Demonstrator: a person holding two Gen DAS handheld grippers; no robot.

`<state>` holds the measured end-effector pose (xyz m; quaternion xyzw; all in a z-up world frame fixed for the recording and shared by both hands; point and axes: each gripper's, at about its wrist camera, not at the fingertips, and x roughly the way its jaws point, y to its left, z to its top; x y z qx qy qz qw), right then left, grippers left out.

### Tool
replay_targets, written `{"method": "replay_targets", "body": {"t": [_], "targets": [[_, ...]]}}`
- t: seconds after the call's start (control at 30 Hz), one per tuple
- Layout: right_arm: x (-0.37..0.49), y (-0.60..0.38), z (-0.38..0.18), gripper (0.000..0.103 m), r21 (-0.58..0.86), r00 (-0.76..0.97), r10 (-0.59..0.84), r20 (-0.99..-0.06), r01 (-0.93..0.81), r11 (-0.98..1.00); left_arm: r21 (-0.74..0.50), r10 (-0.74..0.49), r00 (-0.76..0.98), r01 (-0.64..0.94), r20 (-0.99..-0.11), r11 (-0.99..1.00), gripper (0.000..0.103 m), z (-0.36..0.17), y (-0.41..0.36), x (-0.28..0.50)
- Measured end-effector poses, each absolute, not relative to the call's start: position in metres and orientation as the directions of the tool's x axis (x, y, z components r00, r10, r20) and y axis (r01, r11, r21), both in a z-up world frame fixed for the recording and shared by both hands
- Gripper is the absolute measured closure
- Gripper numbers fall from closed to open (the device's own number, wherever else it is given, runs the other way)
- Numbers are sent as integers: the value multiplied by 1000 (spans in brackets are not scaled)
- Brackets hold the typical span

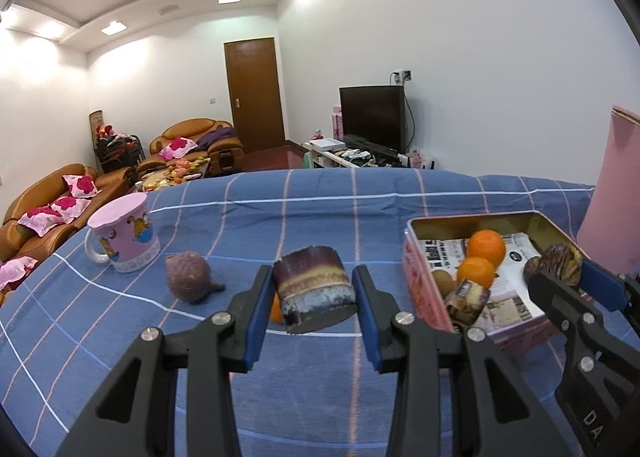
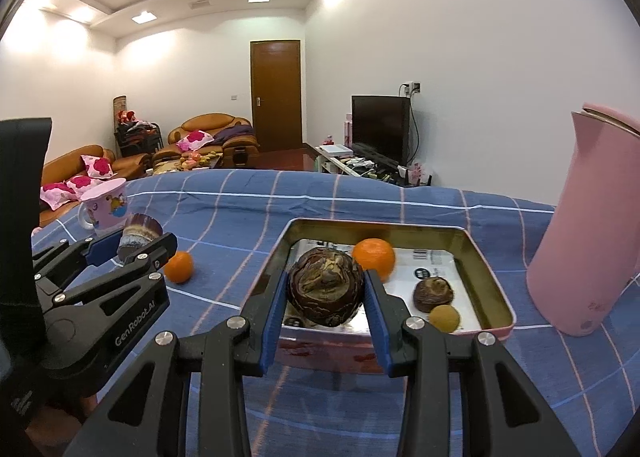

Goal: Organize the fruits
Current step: 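Lift both held items and carry them over the pink tin, then lower the brown fruit and the cylinder into the tin and open both grippers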

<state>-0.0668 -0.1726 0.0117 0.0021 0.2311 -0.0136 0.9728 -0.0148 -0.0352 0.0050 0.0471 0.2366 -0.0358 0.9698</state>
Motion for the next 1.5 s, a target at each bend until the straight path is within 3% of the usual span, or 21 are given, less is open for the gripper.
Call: {"method": "replay_targets", "body": {"t": [1.5], "targets": [[-45, -265, 19, 62, -64, 869, -268, -416, 266, 962, -39, -246, 824, 263, -511, 964, 62, 5, -147, 22]]}}
